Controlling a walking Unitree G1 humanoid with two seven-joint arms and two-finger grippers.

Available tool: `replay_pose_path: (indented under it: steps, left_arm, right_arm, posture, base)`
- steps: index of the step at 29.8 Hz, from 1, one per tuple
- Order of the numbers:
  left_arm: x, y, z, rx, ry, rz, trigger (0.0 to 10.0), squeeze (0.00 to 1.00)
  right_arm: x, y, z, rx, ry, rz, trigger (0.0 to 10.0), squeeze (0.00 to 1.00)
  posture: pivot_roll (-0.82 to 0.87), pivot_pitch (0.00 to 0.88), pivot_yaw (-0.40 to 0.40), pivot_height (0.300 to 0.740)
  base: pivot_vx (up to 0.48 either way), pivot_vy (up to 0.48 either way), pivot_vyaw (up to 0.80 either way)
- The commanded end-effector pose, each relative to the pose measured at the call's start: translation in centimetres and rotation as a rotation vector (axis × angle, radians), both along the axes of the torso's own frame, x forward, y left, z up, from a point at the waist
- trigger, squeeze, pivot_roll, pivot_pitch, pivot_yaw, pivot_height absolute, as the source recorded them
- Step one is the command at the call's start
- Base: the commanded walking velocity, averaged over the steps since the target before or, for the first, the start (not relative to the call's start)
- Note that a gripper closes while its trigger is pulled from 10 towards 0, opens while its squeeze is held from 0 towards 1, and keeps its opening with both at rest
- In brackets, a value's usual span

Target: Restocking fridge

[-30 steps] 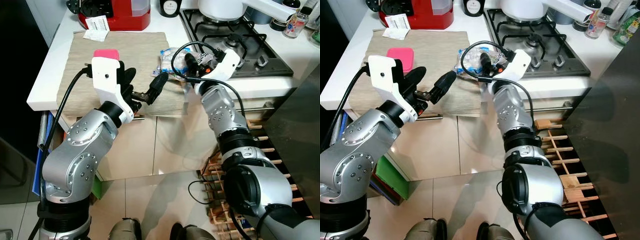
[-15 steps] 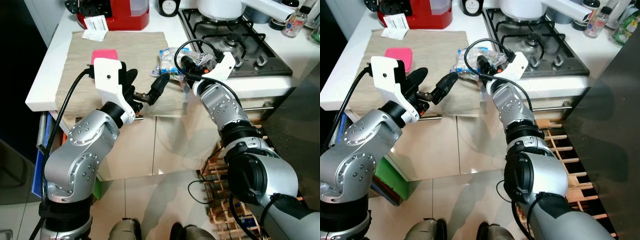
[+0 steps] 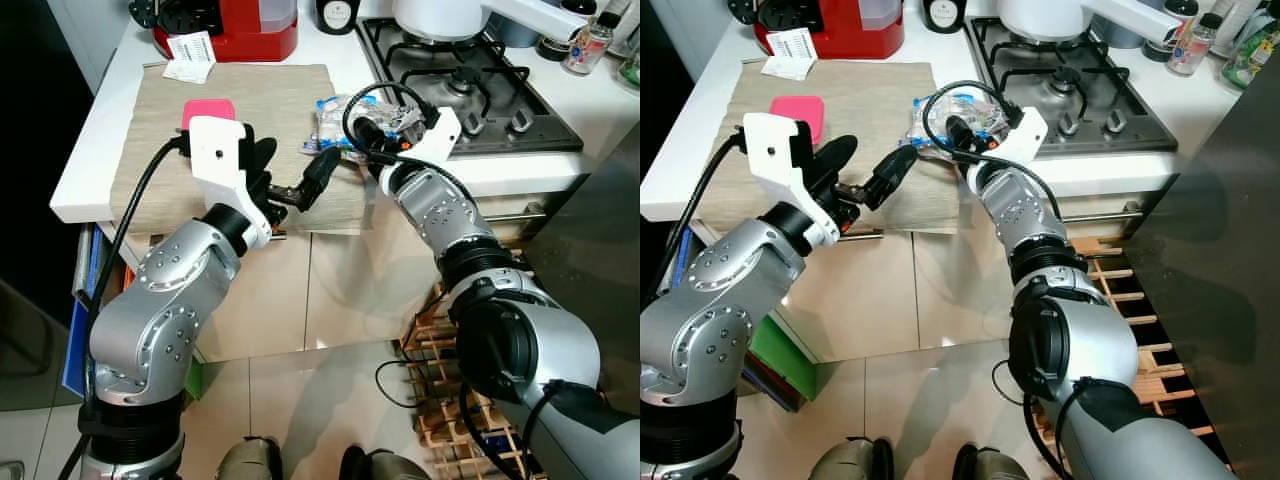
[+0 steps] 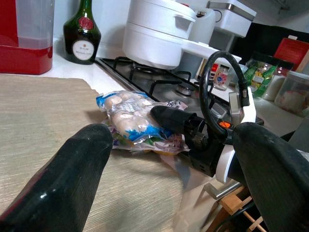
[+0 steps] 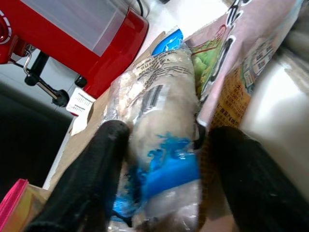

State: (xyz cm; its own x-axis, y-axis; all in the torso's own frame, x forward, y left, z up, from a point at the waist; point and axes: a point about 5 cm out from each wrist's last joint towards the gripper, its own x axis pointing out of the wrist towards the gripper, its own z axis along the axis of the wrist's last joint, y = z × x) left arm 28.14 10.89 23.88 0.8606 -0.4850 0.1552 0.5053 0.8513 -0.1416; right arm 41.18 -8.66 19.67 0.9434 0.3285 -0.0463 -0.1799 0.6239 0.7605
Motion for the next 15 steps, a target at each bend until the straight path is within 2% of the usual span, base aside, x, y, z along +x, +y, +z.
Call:
replay_pose_path:
  steps: [1, 7, 15]
  left_arm:
    - [0.0, -0.2, 0.2, 0.007, -0.012, -0.009, 10.0, 0.00]
    - [0.0, -0.2, 0.2, 0.006, -0.011, -0.007, 10.0, 0.00]
    - [0.1, -0.2, 0.1, 0.006, -0.009, -0.008, 10.0, 0.00]
  right_arm:
    - [0.0, 0.4, -0.1, -0.007, 0.019, 0.023, 0.0, 0.00]
    - [0.2, 0.4, 1.2, 0.008, -0.052, 0.017, 0.0, 0.00]
    - [0.1, 0.5, 1.1, 0.042, -0.053, 0.022, 0.0, 0.00]
  posture:
    - [0.10, 0.090, -0.057, 0.740]
    - [0.10, 0.098, -0.056, 0.740]
    - [0.09, 0.105, -0.056, 0.740]
  base:
    - [0.000, 0.000, 0.00]
    - [0.000, 0.000, 0.00]
    - [0.000, 0.000, 0.00]
